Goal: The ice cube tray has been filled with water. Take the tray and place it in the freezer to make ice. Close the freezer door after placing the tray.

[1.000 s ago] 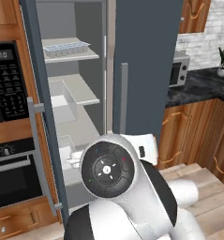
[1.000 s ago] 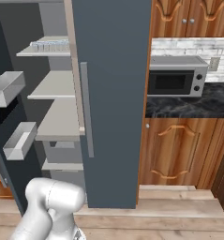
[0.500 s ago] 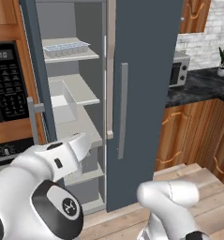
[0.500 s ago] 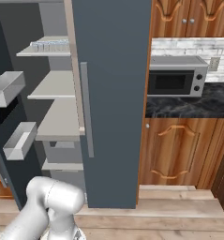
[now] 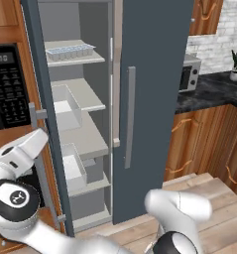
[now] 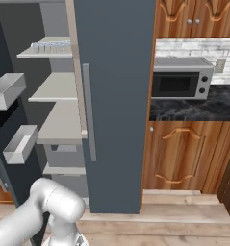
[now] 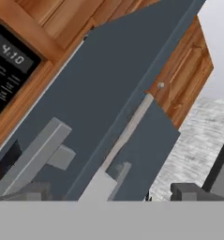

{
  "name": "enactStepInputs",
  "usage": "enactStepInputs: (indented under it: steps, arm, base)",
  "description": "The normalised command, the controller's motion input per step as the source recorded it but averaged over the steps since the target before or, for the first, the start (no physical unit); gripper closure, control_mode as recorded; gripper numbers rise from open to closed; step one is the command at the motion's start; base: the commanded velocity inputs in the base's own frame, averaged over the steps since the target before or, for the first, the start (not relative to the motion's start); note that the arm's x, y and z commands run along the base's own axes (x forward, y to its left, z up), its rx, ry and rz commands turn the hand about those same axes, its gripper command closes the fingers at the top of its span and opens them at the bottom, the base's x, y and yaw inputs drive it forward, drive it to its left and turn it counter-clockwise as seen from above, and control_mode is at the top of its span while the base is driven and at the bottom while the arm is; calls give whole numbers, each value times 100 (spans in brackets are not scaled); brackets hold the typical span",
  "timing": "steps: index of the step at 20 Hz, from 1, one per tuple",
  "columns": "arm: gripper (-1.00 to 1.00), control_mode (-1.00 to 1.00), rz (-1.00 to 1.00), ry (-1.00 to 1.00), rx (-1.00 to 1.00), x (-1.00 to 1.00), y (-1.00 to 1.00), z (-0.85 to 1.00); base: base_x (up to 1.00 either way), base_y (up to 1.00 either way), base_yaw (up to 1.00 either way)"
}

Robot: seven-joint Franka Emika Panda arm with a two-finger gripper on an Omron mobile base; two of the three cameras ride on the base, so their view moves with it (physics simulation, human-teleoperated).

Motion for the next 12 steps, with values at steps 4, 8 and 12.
enactStepInputs:
  steps: [4,8,12]
  arm:
    - [-100,-100,-16,-2,-4,94,45,-17]
    - [-100,-100,-12,-1,0,77,9,-5]
    - [-100,-100,-11,-4,0,61,1,-3]
  base:
    - [0,0,0]
    - [0,0,0]
    - [0,0,0]
